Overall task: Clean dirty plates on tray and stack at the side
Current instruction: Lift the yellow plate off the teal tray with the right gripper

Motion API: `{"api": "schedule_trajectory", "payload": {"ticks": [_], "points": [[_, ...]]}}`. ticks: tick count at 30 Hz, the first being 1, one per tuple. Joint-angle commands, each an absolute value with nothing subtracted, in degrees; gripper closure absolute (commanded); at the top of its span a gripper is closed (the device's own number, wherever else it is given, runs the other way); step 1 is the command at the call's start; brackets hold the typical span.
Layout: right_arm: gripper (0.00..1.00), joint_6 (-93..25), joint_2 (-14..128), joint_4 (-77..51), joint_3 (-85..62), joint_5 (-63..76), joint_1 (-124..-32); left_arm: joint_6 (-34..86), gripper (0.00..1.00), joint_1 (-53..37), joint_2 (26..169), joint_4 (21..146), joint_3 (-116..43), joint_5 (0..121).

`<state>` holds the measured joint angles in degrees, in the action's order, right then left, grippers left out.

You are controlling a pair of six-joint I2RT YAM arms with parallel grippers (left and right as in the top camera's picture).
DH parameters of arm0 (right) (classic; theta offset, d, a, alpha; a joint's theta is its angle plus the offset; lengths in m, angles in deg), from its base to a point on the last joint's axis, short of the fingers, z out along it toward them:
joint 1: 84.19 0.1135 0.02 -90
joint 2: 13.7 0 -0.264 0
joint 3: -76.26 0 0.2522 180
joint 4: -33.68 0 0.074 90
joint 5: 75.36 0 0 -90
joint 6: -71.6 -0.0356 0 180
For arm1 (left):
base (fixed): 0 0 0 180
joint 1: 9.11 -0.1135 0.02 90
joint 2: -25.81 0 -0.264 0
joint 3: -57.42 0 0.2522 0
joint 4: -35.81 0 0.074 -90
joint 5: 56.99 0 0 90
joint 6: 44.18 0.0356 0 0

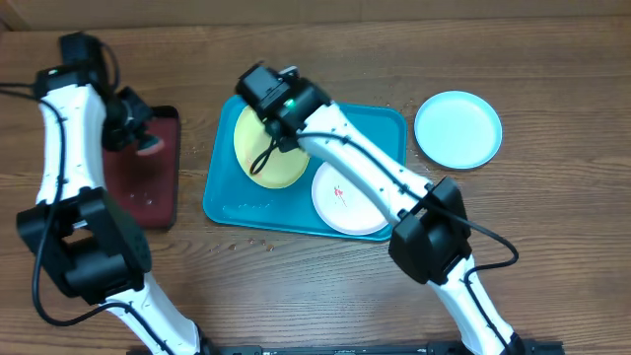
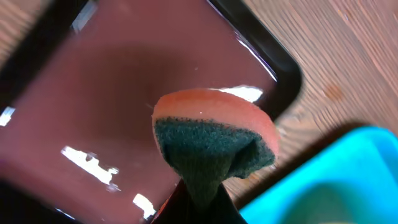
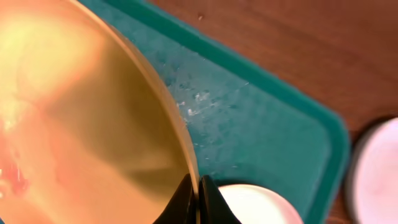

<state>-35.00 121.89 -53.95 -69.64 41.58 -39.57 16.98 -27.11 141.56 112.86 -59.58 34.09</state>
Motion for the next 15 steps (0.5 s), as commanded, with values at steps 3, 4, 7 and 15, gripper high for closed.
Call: {"api": "schedule_trajectory", "payload": {"ticks": [3, 4, 7, 15], "points": [[0.96, -34.45, 119.82, -54.12, -71.21, 54.54, -37.06, 16.02, 0.96, -29.36, 144.05, 110.28, -57.03, 33.9], [0.96, -34.45, 119.82, -54.12, -71.41, 54.67, -36.86, 16.04, 0.96, -29.36, 144.35, 109.54, -56.24, 33.87], [0.96, -34.43, 119.82, -54.25, -72.33, 55.18, -36.51, 15.97, 0.95, -29.36, 145.86, 107.55, -53.7, 33.92], [0.96, -34.41, 119.8, -59.59, -77.77, 64.2, -36.51, 15.95, 0.96, -29.56, 149.16, 106.17, -52.37, 31.51]]}}
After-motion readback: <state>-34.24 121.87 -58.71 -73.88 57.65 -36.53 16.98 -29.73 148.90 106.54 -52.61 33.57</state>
